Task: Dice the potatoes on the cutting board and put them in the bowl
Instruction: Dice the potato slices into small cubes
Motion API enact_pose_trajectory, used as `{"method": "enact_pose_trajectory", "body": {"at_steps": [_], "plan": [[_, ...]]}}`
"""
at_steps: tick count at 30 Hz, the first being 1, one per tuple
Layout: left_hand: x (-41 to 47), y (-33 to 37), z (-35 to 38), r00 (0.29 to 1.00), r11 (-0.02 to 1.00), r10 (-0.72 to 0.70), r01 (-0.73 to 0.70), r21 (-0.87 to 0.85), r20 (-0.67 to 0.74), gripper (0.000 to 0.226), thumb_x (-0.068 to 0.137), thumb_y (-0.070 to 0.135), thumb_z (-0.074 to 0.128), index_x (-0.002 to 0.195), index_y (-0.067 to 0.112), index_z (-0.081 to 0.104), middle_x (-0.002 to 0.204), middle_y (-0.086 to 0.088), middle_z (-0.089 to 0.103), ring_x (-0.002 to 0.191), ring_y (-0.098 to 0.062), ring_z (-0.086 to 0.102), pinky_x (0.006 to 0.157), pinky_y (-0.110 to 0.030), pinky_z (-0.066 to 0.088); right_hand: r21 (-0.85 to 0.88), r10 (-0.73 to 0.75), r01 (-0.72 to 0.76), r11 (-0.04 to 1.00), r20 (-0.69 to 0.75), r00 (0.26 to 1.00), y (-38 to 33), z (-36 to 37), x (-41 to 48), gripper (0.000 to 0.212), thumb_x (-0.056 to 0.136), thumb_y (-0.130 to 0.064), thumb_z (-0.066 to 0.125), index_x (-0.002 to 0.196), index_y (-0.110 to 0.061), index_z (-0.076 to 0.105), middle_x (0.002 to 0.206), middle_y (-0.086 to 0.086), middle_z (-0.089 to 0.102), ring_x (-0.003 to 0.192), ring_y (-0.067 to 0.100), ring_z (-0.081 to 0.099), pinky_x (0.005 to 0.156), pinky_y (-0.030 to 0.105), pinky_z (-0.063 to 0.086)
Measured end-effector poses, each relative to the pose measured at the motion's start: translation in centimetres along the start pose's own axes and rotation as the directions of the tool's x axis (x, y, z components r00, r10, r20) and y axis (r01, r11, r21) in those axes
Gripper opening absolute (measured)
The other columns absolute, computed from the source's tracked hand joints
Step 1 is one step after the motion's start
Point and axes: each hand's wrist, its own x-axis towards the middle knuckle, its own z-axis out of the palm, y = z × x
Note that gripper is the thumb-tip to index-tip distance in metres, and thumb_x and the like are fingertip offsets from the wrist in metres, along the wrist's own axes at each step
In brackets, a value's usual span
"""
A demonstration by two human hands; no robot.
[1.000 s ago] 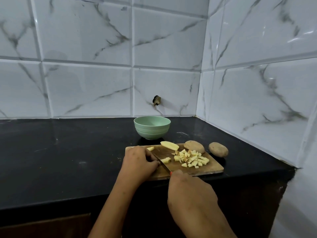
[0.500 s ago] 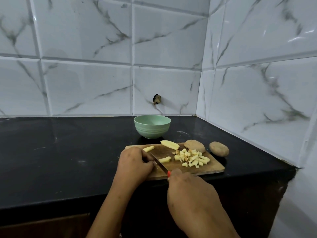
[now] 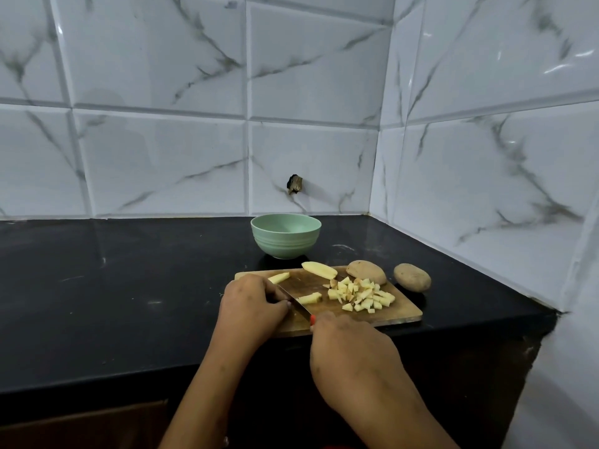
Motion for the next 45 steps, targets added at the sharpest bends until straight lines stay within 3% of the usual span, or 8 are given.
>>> {"method": "enact_pose_trajectory", "body": {"at_steps": [7,11,21,25,28,37,41,45], "plan": [[1.6,0.5,0.7,0.996,0.989,0.028,-0.041,0.144,0.088,0.004,0.083,0.031,0.071,0.086,0.030,0.072,0.096,0.011,0.063,0.099,-0.010,0.053,0.086,-0.025,0.046,0.086,0.029,-0.025,0.996,-0.047,0.998,2.4,-1.1,0.1,0.020,0.101,-0.024,0.038,0.117,-0.019,0.049,0.079,-0.007,0.042,0.079,0.012,0.050,0.053,0.024,0.033],[2.7,2.0,1.4,0.984,0.973,0.102,-0.129,0.192,0.143,0.014,0.084,0.032,0.069,0.073,0.038,0.062,0.087,0.016,0.053,0.093,-0.007,0.050,0.073,-0.024,0.041,0.150,0.048,-0.041,0.988,-0.045,0.998,3.1,-1.6,0.3,0.023,0.103,-0.027,0.032,0.111,-0.019,0.051,0.078,-0.008,0.043,0.080,0.011,0.054,0.052,0.023,0.032],[4.7,1.7,1.9,0.968,0.966,0.102,-0.041,-0.257,0.231,0.021,0.086,0.000,0.061,0.086,0.021,0.062,0.084,0.009,0.072,0.082,0.006,0.062,0.079,-0.009,0.046,0.229,0.059,-0.047,0.972,-0.043,0.997,3.9,-1.9,-0.2,0.010,0.102,-0.028,0.031,0.105,-0.024,0.040,0.085,-0.008,0.049,0.078,0.009,0.054,0.054,0.023,0.036],[5.4,-0.5,0.8,0.997,0.998,0.069,-0.069,0.003,0.027,0.028,0.087,0.005,0.058,0.096,0.031,0.060,0.105,0.009,0.064,0.108,-0.011,0.054,0.089,-0.023,0.044,0.233,-0.008,0.011,0.972,-0.014,1.000,2.8,-1.4,-0.2,0.006,0.102,-0.026,0.032,0.106,-0.025,0.036,0.082,-0.008,0.046,0.076,0.010,0.052,0.052,0.024,0.034],[5.3,-1.3,0.8,0.992,0.958,0.005,-0.040,0.283,0.125,0.035,0.093,0.025,0.054,0.128,0.029,0.055,0.128,0.003,0.056,0.122,-0.022,0.041,0.099,-0.034,0.038,0.218,0.046,-0.040,0.975,-0.023,0.999,3.2,-1.4,0.5,0.005,0.101,-0.024,0.032,0.104,-0.024,0.036,0.081,-0.008,0.046,0.080,0.012,0.054,0.054,0.026,0.035],[3.0,0.2,1.1,0.987,0.973,0.106,-0.128,0.191,0.122,0.024,0.094,0.028,0.056,0.116,0.030,0.067,0.118,0.006,0.062,0.109,-0.012,0.053,0.092,-0.022,0.040,0.237,0.052,-0.035,0.971,-0.068,0.996,3.8,-1.3,0.3,0.010,0.102,-0.031,0.031,0.108,-0.025,0.037,0.088,-0.008,0.050,0.084,0.011,0.057,0.061,0.027,0.042],[1.7,1.0,1.5,0.979,0.977,0.179,-0.189,0.096,0.103,0.021,0.087,0.034,0.066,0.108,0.033,0.069,0.108,0.015,0.064,0.087,0.004,0.048,0.069,-0.005,0.032,0.200,0.034,-0.007,0.980,-0.133,0.991,3.4,-1.5,-0.3,0.008,0.103,-0.032,0.029,0.103,-0.026,0.033,0.079,-0.010,0.045,0.071,0.008,0.050,0.050,0.022,0.033],[1.3,1.1,1.8,0.984,0.981,0.170,-0.175,0.083,0.057,0.016,0.087,0.034,0.066,0.102,0.033,0.070,0.100,0.019,0.062,0.084,0.003,0.046,0.073,-0.012,0.032,0.127,0.036,-0.019,0.992,-0.129,0.991,2.9,-1.5,-0.8,0.013,0.102,-0.028,0.033,0.114,-0.024,0.036,0.086,-0.007,0.046,0.071,0.010,0.049,0.048,0.020,0.029]]}}
